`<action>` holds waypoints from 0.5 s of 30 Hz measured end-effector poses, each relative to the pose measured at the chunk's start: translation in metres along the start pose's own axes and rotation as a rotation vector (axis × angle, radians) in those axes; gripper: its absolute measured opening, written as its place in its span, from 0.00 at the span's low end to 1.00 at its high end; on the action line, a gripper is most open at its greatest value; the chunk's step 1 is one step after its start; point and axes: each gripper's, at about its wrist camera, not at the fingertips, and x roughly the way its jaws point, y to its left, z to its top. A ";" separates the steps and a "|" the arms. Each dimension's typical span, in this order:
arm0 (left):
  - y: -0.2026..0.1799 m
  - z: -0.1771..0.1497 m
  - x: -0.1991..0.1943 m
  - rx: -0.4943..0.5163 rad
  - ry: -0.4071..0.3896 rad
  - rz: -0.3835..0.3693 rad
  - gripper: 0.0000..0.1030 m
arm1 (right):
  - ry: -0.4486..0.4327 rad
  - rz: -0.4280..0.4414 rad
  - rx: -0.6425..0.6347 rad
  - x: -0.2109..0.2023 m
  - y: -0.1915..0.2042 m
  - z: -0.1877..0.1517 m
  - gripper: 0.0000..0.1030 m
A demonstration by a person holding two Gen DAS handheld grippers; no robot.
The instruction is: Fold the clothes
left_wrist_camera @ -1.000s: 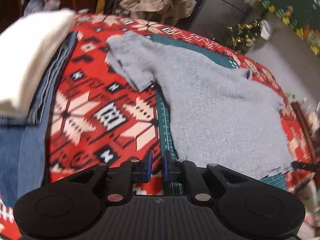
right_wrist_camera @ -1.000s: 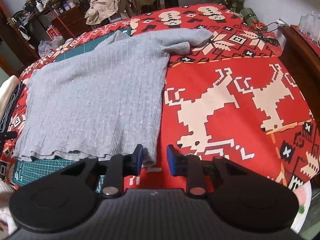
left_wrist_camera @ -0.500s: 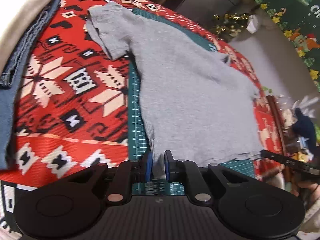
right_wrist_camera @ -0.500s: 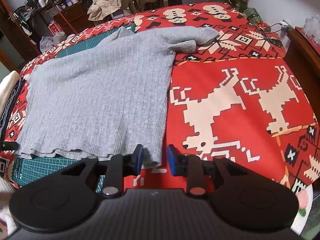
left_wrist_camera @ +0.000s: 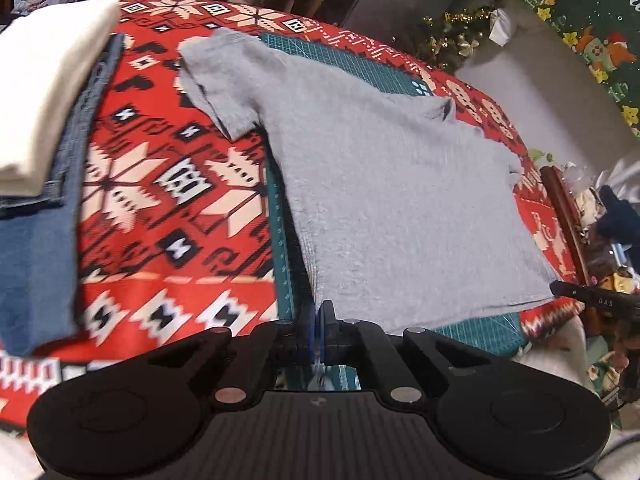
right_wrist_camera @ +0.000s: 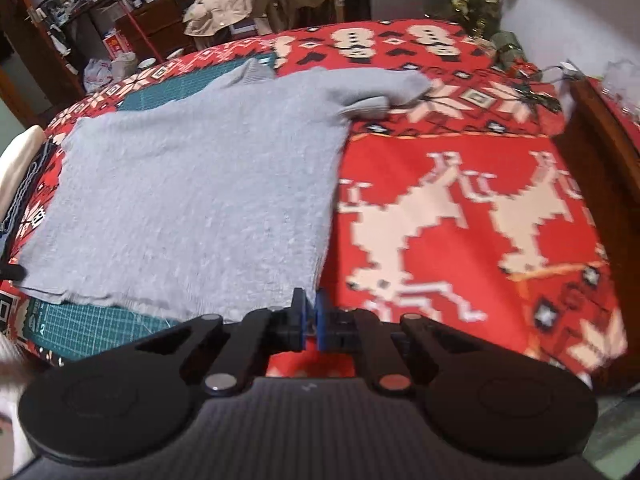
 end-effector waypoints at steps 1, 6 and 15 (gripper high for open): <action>0.000 -0.003 -0.002 0.004 0.013 0.000 0.02 | 0.011 0.001 0.009 -0.004 -0.004 -0.002 0.04; 0.003 -0.024 0.008 -0.002 0.095 0.030 0.02 | 0.078 -0.014 0.006 -0.005 -0.009 -0.018 0.05; 0.005 -0.031 0.012 -0.021 0.086 0.055 0.18 | 0.090 -0.034 0.004 -0.001 -0.010 -0.031 0.21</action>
